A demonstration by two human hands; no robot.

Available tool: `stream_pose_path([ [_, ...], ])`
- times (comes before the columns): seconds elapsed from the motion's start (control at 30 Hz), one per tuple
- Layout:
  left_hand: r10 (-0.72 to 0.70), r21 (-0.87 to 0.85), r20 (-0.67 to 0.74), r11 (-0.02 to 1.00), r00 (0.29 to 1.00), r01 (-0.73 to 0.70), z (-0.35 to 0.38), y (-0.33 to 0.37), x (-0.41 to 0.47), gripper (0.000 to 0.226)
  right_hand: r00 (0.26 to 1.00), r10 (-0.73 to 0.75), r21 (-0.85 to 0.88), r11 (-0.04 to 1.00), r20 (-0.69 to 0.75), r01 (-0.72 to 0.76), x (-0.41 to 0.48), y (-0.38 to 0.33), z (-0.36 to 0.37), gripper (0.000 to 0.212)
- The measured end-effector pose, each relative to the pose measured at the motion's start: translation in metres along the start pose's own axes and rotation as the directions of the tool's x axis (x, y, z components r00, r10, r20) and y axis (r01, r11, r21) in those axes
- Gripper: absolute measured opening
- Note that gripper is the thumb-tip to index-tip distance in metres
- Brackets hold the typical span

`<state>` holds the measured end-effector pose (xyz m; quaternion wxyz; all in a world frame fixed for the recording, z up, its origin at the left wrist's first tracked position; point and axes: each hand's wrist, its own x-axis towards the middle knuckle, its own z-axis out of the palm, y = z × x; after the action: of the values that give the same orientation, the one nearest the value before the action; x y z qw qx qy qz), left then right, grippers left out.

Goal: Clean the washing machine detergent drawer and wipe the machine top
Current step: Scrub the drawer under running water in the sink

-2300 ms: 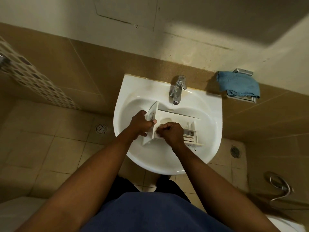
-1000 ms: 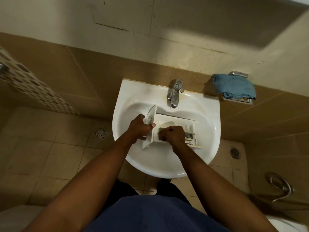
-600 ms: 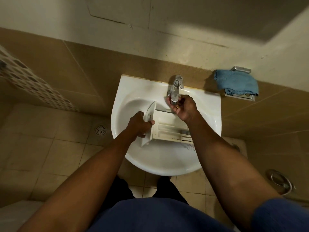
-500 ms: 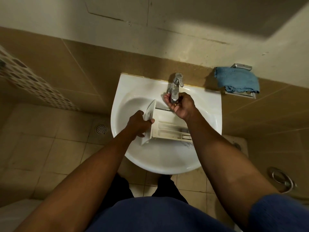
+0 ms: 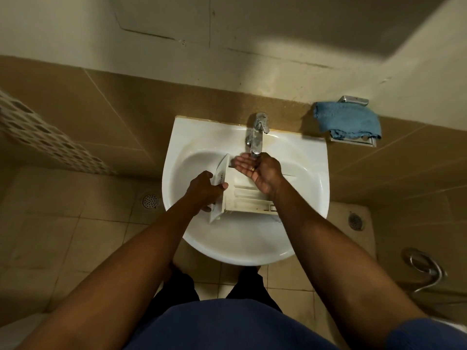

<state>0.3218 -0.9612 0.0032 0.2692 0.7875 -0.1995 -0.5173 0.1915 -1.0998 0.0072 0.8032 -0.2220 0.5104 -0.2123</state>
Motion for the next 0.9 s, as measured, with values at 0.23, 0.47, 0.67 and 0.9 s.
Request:
stream_pose_path([
  [0.23, -0.011, -0.041, 0.001, 0.999, 1.0, 0.011, 0.002, -0.002, 0.003, 0.07, 0.981, 0.059, -0.341, 0.94, 0.187, 0.009, -0.034, 0.029, -0.004, 0.035],
  [0.47, -0.015, -0.05, -0.019, 0.999, 1.0, 0.014, 0.004, -0.003, 0.003, 0.072, 0.838, -0.416, -0.87, 0.181, 0.354, 0.458, -0.018, 0.036, 0.006, 0.053],
  [0.67, 0.003, -0.027, -0.041, 1.0, 0.999, -0.005, 0.006, -0.002, 0.002, 0.072, 0.824, -0.251, -0.835, -0.378, 0.509, 0.401, -0.014, 0.047, -0.009, 0.095],
  [0.9, 0.01, -0.003, -0.047, 1.0, 0.999, -0.01, 0.008, -0.003, 0.002, 0.073, 0.813, -0.349, -0.885, -0.179, 0.465, 0.429, -0.019, 0.04, 0.002, 0.082],
])
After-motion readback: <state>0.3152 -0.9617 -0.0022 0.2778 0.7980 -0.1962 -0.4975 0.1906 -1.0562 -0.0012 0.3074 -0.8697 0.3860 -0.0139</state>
